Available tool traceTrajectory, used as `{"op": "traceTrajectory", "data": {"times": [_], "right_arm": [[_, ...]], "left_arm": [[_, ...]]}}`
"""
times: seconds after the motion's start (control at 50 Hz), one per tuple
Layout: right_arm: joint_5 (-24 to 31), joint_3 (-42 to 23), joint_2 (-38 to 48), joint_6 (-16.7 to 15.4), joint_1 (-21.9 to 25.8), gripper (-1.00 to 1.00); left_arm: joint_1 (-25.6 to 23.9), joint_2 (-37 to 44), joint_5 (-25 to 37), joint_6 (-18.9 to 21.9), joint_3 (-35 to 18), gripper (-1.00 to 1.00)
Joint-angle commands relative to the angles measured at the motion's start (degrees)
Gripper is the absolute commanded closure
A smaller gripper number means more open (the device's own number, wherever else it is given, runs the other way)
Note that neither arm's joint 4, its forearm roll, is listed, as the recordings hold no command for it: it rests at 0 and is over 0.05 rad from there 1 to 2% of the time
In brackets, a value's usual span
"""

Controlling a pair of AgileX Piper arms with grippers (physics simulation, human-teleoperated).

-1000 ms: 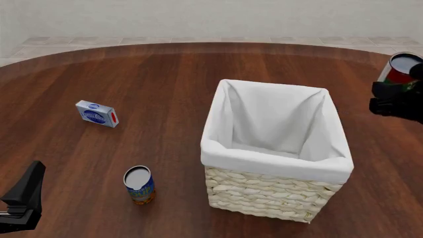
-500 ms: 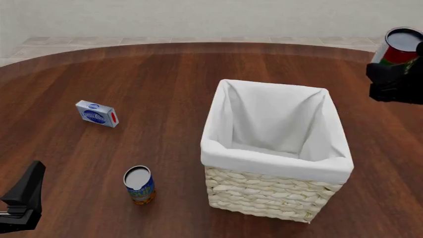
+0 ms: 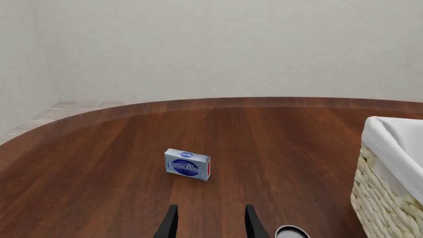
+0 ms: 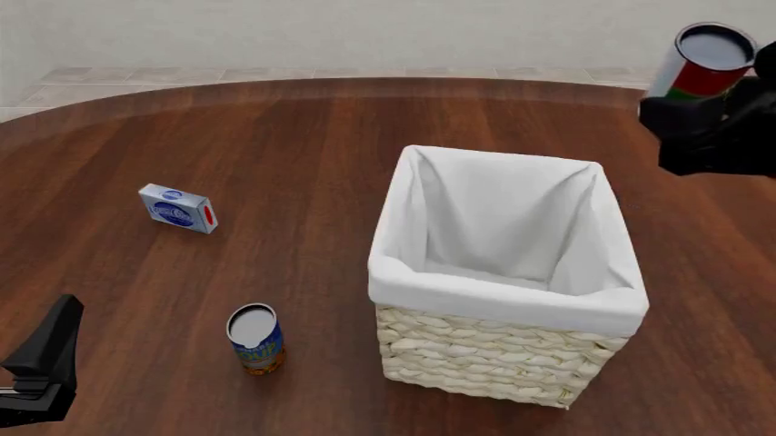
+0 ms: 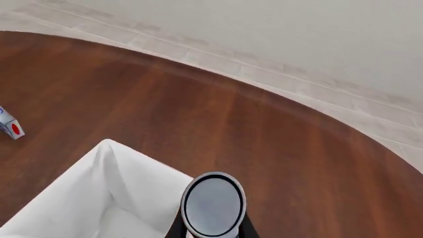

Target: Pick up the tomato sauce, and put it in the basket.

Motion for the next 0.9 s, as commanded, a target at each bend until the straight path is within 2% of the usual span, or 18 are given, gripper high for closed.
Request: {"op": "traceTrajectory", "data": {"times": [0.02,0.24,0.52,0.9], "right_arm": [[0.2,-0.7,0.3,1.5,3.9,1.0],[-1.4,0.9,1.4,0.9,6.1,1.0],[-5.5,4.1,4.3,2.2,9.9,1.0],[-8.1,4.7,7.7,3.8,14.2,1.0]], "left_arm": [[0.0,0.0,0.0,0.0,0.0,-1.0],[0.0,0.0,0.0,0.0,0.0,-1.0],[0.0,0.0,0.0,0.0,0.0,-1.0],[0.0,0.0,0.0,0.0,0.0,-1.0]]}}
